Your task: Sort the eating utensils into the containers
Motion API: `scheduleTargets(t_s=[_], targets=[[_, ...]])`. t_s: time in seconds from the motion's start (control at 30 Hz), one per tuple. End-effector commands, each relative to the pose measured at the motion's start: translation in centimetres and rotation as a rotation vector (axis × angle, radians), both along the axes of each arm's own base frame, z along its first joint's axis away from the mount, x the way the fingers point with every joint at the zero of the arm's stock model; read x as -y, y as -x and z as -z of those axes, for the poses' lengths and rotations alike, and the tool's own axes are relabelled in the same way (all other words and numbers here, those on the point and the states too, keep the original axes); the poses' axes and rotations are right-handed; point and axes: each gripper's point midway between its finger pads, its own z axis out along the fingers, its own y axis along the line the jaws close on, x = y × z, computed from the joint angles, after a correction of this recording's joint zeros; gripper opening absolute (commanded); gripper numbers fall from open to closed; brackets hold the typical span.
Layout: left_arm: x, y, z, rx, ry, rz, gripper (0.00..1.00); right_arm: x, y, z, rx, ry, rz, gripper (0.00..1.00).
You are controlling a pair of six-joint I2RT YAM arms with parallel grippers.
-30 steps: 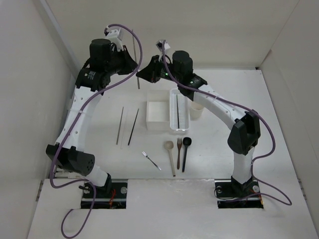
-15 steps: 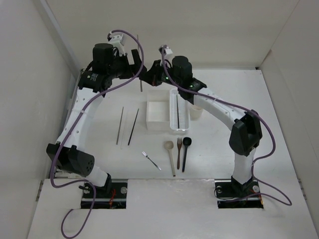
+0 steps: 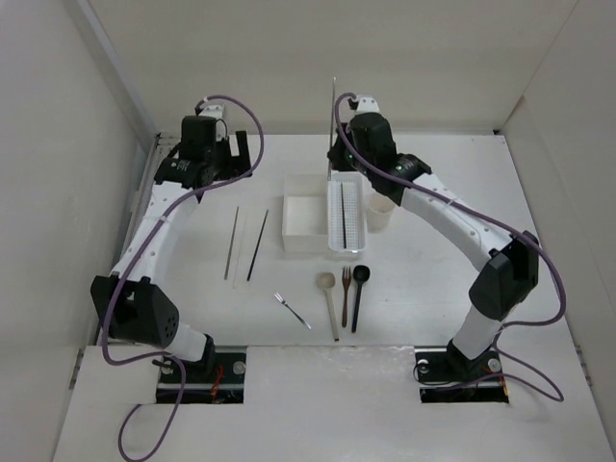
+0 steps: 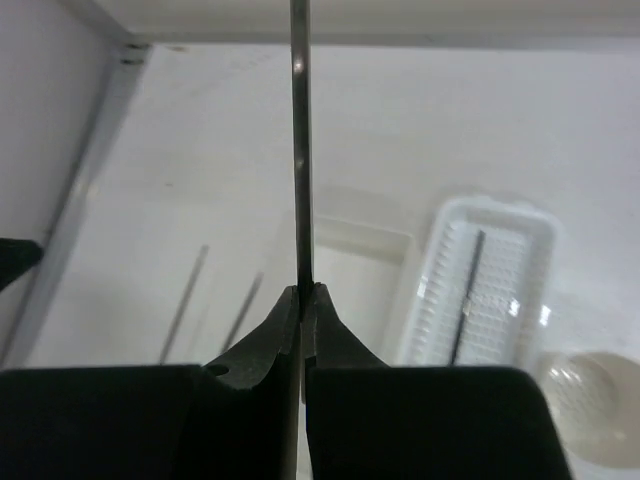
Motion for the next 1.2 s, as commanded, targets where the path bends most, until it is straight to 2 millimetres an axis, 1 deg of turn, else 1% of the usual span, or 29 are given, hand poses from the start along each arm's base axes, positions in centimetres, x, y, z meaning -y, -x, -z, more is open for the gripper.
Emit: scheduleTargets(t_s=[0.0,0.03,0.07,0.1,0.13,0.17,0.2,0.27,0.3,0.37,0.4,0.43,0.47,0.5,0.53,0.6,0.63,0.77,0.8,0.87,0.9,0.93,0.97,1.0,1.03,1.07,1.1,1.13,1.17], targets=[[-3.5,1.2,4.6,-0.081,-0.147,-0.083,0.94,5.2,1.7,6.3,-0.165,0.25,0.122,0.0],[-3.9,1.5,5.8,-0.108,-0.153,-0.09,0.94,5.4,2.1,7.6,-0.187,0.269,0.121,0.0],[-3.9,1.4,6.4,-0.106,-0.163,-0.083,0.94,5.4,2.5,8.2,-0.201,0.256,0.117,0.0],[-4.2,1.6,7.1,-0.117,-0.174,-0.093,0.94,5.4,3.2,10.3,-0.242,0.266,0.101,0.0],[-4.5,1.9,8.7,-0.15,-0.196,-0.093,0.94,6.0,3.2,11.1,-0.263,0.267,0.116,0.0],[-4.7,2.1,9.7,-0.174,-0.208,-0.099,0.94,5.6,3.3,11.5,-0.28,0.236,0.121,0.0],[-5.3,2.0,9.9,-0.175,-0.214,-0.116,0.94,6.2,2.9,11.9,-0.285,0.22,0.143,0.0],[-5.7,2.4,11.7,-0.22,-0.231,-0.116,0.94,6.8,2.6,13.3,-0.323,0.195,0.154,0.0],[-6.1,2.3,12.4,-0.239,-0.241,-0.117,0.94,6.7,2.1,13.2,-0.314,0.165,0.157,0.0],[-6.1,2.4,13.3,-0.27,-0.248,-0.114,0.93,6.8,1.9,14.6,-0.346,0.16,0.141,0.0],[-6.1,2.6,13.8,-0.291,-0.244,-0.119,0.93,6.5,1.7,15.7,-0.359,0.186,0.118,0.0],[-6.1,2.6,13.9,-0.292,-0.244,-0.119,0.93,6.6,1.7,16.4,-0.379,0.209,0.114,0.0],[-6.0,2.9,14.3,-0.304,-0.24,-0.11,0.91,6.2,1.6,16.5,-0.39,0.208,0.102,0.0],[-6.0,2.9,14.6,-0.304,-0.24,-0.11,0.91,6.2,1.9,18.0,-0.428,0.227,0.095,0.0],[-6.0,2.9,14.6,-0.304,-0.24,-0.11,0.91,6.2,1.9,18.3,-0.443,0.228,0.1,0.0],[-6.0,2.9,14.6,-0.304,-0.24,-0.11,0.91,6.5,2.2,19.1,-0.476,0.234,0.127,0.0],[-6.0,3.1,14.9,-0.313,-0.242,-0.109,0.91,7.1,2.2,19.6,-0.492,0.231,0.144,0.0],[-6.2,3.1,14.9,-0.313,-0.248,-0.116,0.91,6.6,2.1,19.3,-0.483,0.211,0.127,0.0],[-6.0,3.4,15.3,-0.324,-0.244,-0.108,0.91,6.4,2.1,19.8,-0.494,0.212,0.12,0.0],[-6.0,3.4,15.3,-0.324,-0.244,-0.108,0.91,6.4,2.1,19.9,-0.5,0.216,0.12,0.0],[-6.0,3.4,15.3,-0.324,-0.244,-0.108,0.91,6.6,2.3,20.5,-0.519,0.229,0.121,0.0],[-6.1,3.6,15.6,-0.333,-0.246,-0.107,0.91,6.6,2.4,20.3,-0.522,0.23,0.121,0.0],[-6.1,3.6,16.0,-0.343,-0.248,-0.106,0.91,6.8,2.8,21.0,-0.546,0.247,0.122,0.0],[-6.1,3.6,16.0,-0.343,-0.248,-0.106,0.91,6.6,2.4,21.0,-0.545,0.246,0.122,0.0],[-6.2,3.6,16.0,-0.343,-0.254,-0.113,0.91,6.6,2.4,20.6,-0.55,0.249,0.122,0.0],[-6.2,3.6,16.0,-0.343,-0.254,-0.113,0.91,6.7,2.6,21.4,-0.57,0.263,0.123,0.0],[-6.2,3.6,16.3,-0.351,-0.256,-0.112,0.91,6.6,2.4,21.5,-0.569,0.262,0.123,0.0],[-6.2,3.6,16.3,-0.352,-0.256,-0.112,0.91,6.8,2.7,21.6,-0.582,0.271,0.124,0.0],[-6.2,3.4,16.0,-0.343,-0.254,-0.113,0.91,6.8,2.7,21.5,-0.586,0.273,0.124,0.0]])
